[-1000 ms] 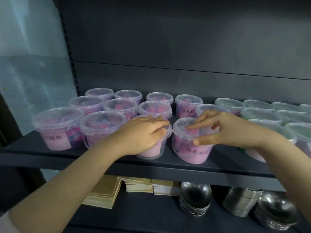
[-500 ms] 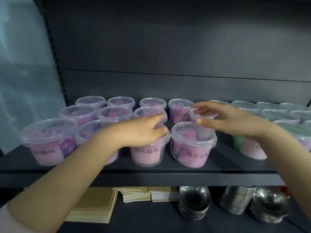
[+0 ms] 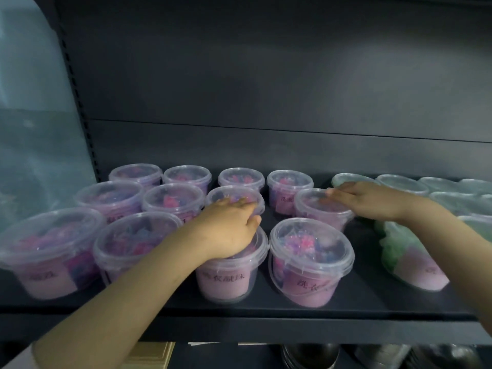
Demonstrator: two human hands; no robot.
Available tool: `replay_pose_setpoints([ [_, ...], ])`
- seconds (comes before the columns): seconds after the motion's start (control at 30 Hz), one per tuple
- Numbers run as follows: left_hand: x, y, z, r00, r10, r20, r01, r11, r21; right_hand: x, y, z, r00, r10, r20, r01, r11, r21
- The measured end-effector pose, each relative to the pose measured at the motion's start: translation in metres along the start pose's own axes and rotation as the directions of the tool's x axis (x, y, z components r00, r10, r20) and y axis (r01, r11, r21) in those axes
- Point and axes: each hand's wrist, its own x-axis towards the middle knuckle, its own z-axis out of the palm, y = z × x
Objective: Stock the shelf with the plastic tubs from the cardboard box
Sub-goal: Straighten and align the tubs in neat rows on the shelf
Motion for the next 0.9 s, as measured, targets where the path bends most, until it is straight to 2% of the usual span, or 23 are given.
replay_pose_setpoints([
  [0.1,0.0,0.001,0.001,1.0,0.004,-0.004,-0.004,1.0,-0.013,0.005,-0.018,0.01,0.99,-0.118,0.071,0.114,0.992,0.059],
  [0.17,0.0,0.002,0.002,1.0,0.012,-0.002,-0.012,1.0,-0.015,0.012,-0.028,0.018,0.983,-0.161,0.092,0.158,0.987,0.039],
  [0.27,0.001,0.004,0.001,1.0,0.013,0.0,-0.013,1.0,-0.009,0.019,-0.034,0.02,0.989,-0.129,0.07,0.131,0.991,-0.017],
  [0.5,-0.001,0.002,0.0,1.0,0.027,0.017,-0.027,1.0,-0.015,0.024,-0.032,0.018,0.987,-0.129,0.094,0.13,0.992,-0.001],
  [0.67,-0.002,0.001,0.002,0.999,0.027,0.019,-0.027,1.0,-0.005,0.052,-0.028,0.005,0.998,-0.035,-0.048,0.038,0.997,0.066],
  [0.77,-0.001,0.001,0.002,1.0,0.028,0.012,-0.028,1.0,-0.012,0.068,-0.026,0.006,0.995,0.049,0.084,-0.06,0.989,0.138],
  [0.83,-0.001,0.0,0.003,0.999,0.032,-0.001,-0.032,0.999,-0.015,0.074,-0.026,0.013,0.989,0.032,0.145,-0.054,0.988,0.148],
  [0.9,0.0,0.0,0.003,0.999,0.039,-0.011,-0.039,0.999,-0.011,0.081,-0.029,0.018,0.992,-0.005,0.123,-0.009,0.993,0.119],
])
